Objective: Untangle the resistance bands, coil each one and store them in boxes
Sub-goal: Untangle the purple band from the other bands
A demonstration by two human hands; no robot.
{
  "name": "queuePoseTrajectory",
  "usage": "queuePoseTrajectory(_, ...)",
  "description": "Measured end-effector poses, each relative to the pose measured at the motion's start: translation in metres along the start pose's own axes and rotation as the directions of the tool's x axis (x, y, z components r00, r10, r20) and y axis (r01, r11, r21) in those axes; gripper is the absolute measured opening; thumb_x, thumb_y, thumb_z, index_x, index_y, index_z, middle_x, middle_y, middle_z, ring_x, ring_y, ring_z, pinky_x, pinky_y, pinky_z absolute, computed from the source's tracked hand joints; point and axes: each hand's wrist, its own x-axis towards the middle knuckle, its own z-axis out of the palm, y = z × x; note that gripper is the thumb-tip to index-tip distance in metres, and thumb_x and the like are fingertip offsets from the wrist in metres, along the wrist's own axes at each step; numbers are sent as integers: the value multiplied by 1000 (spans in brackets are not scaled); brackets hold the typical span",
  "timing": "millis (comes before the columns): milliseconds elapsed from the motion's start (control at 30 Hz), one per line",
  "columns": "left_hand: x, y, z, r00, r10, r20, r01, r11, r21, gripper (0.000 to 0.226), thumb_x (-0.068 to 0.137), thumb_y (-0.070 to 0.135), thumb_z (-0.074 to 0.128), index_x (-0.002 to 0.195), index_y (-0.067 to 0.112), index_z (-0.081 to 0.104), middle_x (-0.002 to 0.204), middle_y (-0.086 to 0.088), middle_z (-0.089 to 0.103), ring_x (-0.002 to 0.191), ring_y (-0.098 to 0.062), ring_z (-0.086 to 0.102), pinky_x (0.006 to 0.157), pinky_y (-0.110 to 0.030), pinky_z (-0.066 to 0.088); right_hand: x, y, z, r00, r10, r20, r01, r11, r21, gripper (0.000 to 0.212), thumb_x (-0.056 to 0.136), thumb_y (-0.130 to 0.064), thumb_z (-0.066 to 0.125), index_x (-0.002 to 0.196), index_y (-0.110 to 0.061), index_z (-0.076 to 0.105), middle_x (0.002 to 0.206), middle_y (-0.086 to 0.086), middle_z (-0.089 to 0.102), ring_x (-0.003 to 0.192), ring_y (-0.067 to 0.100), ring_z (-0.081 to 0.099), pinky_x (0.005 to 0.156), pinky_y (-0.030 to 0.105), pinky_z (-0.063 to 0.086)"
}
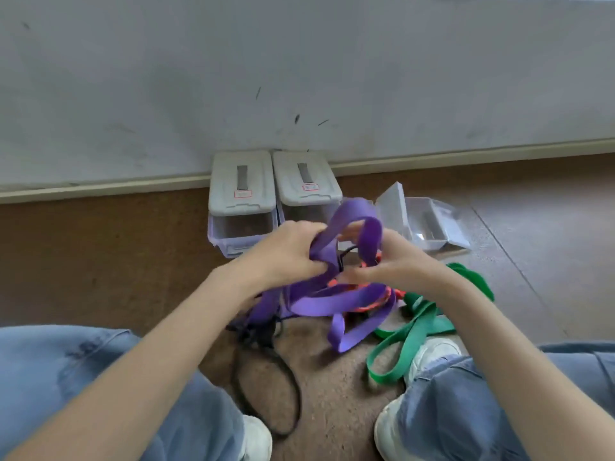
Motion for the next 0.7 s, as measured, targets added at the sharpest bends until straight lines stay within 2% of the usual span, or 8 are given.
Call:
queuePoseTrajectory(67, 2, 2, -11, 998, 27, -58, -30, 998, -60, 17, 71, 10, 67, 70, 18, 52, 65, 5, 55, 68, -21, 54, 58, -22, 36, 1, -1, 8, 1000, -27, -2, 27, 999, -21, 33, 68, -9, 81, 95, -19, 65, 81, -11, 71, 77, 3, 66, 69, 18, 50)
queuePoseTrajectory(200, 1, -2, -21, 995, 38, -94, -49, 992, -117, 14, 71, 11, 68, 76, 19, 57, 66, 12, 53, 69, -18, 54, 56, -17, 34, 3, -13, 5, 996, -83, -12, 84, 981, 174, 33, 72, 0, 75, 89, -26, 61, 73, -18, 70, 70, -5, 64, 60, 11, 47)
queuePoseTrajectory(367, 6, -14, -5, 985, -9, -172, -37, 964, -262, 11, 66, 17, 66, 76, 18, 60, 65, 7, 55, 58, -8, 47, 55, -16, 34, 0, -21, 11, 997, -45, -65, 56, 980, 189, 21, 72, 1, 71, 82, -15, 63, 67, -4, 61, 65, 15, 57, 63, 29, 47)
queuePoseTrajectory(433, 1, -22, 19, 990, -87, -109, 45, 939, -341, 19, 73, 3, 63, 72, 20, 55, 67, 0, 56, 61, -10, 48, 62, -24, 38, -1, -31, 8, 989, -77, -130, 118, 933, 341, 20, 68, -4, 66, 85, -15, 64, 71, 0, 61, 67, 15, 55, 67, 34, 43)
queuePoseTrajectory(500, -8, -31, 43, 988, -150, 31, 150, 904, -400, 8, 79, -3, 58, 78, 5, 56, 77, -15, 60, 72, -18, 52, 72, -34, 44, 0, -40, 4, 972, -135, -193, 209, 870, 446, 22, 67, -5, 64, 87, -14, 64, 72, -2, 64, 65, 11, 58, 68, 34, 46)
queuePoseTrajectory(600, -14, -42, 44, 973, -162, 167, 211, 916, -343, 17, 86, 0, 59, 71, 9, 56, 74, -3, 58, 74, -16, 54, 73, -35, 45, 1, -42, -2, 956, -161, -245, 278, 761, 585, 19, 74, 0, 60, 91, -8, 61, 65, -9, 63, 59, 6, 59, 71, 25, 54)
queuePoseTrajectory(667, -7, -35, 19, 978, -182, 102, 207, 902, -379, 30, 88, 3, 58, 64, 19, 51, 64, 4, 54, 63, -8, 54, 67, -29, 42, 2, -36, -10, 951, -111, -290, 255, 810, 528, 19, 78, 4, 61, 92, -10, 60, 65, -11, 61, 60, 5, 56, 76, 27, 51)
queuePoseTrajectory(700, -2, -27, 0, 974, -225, -24, 188, 862, -471, 30, 90, 5, 56, 64, 19, 50, 59, 5, 53, 57, -6, 53, 64, -28, 41, 2, -32, -14, 953, -82, -291, 199, 895, 398, 22, 79, 7, 63, 91, -12, 60, 69, -10, 62, 64, 6, 56, 75, 26, 50)
